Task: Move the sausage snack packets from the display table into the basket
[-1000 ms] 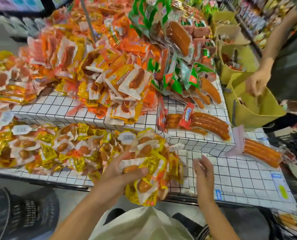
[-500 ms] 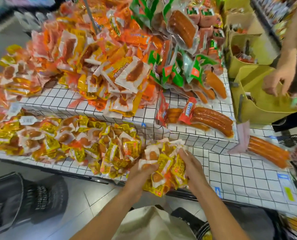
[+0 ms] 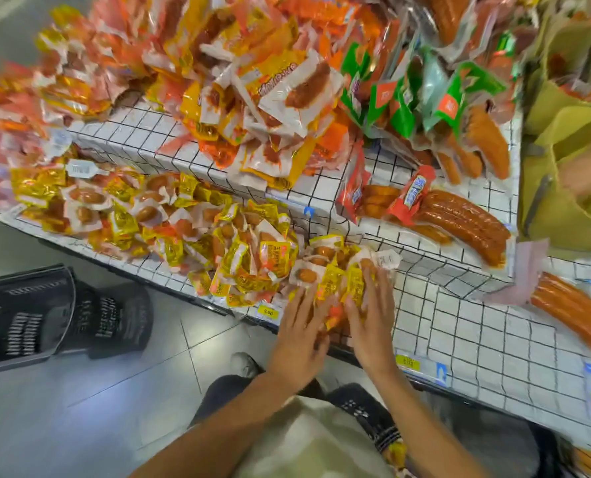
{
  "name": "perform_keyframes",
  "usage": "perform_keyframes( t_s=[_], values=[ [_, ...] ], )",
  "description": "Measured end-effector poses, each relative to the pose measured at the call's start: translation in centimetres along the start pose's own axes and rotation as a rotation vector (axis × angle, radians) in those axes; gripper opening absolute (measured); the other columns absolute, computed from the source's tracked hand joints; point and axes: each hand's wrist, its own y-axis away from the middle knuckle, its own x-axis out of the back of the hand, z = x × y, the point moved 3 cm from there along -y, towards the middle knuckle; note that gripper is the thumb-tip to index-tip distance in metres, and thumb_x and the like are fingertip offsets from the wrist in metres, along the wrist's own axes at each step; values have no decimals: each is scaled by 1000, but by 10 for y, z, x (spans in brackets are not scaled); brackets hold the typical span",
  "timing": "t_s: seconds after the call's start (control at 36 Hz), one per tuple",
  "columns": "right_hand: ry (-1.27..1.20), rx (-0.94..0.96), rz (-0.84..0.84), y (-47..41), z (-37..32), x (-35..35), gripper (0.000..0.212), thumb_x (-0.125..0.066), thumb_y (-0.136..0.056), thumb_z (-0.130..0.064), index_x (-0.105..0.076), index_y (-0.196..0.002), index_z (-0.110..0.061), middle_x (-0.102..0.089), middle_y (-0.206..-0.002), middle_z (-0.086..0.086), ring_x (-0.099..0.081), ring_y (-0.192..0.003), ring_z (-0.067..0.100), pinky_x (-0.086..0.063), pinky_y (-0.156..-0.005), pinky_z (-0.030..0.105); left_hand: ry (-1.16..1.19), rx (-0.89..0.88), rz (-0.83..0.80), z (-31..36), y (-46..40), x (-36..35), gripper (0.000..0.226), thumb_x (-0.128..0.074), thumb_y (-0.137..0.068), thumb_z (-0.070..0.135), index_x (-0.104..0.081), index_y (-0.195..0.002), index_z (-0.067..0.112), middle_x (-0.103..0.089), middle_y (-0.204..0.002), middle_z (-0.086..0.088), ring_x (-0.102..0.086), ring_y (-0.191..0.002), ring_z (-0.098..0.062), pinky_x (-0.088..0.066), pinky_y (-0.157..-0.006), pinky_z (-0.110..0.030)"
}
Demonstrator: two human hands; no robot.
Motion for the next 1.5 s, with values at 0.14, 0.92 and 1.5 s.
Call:
perform_keyframes(
  t_s=[0.14, 0.92, 1.5],
  values=[
    [171, 68, -115, -14, 11, 0, 67, -44, -104, -39, -17, -161, -20, -10, -170, 1, -4, -158, 21, -13, -126, 53, -155, -26, -208, -23, -9, -4, 79, -49, -99, 24, 0, -161, 30, 16, -169, -1, 14, -155, -28, -16, -123, -57],
    [-15, -444, 153, 260, -76, -96, 46, -63, -100, -23, -53, -144, -21, -48, -148, -12, -42, -140, 6, -22, -112, 5, 57, -267, -513, -137, 119, 105, 59, -59, -99, 16, -37, -154, 17, -23, -164, 1, -12, -155, -21, -13, -127, -34],
    [-65, -727, 35, 487, -38, -70, 42, -68, -97, -23, -55, -137, -20, -55, -140, -6, -52, -129, 14, -33, -102, 14, -77, -210, -705, -126, 253, 42, 50, -63, -98, 22, -51, -146, 21, -46, -153, 3, -39, -142, -18, -21, -117, -19]
  ],
)
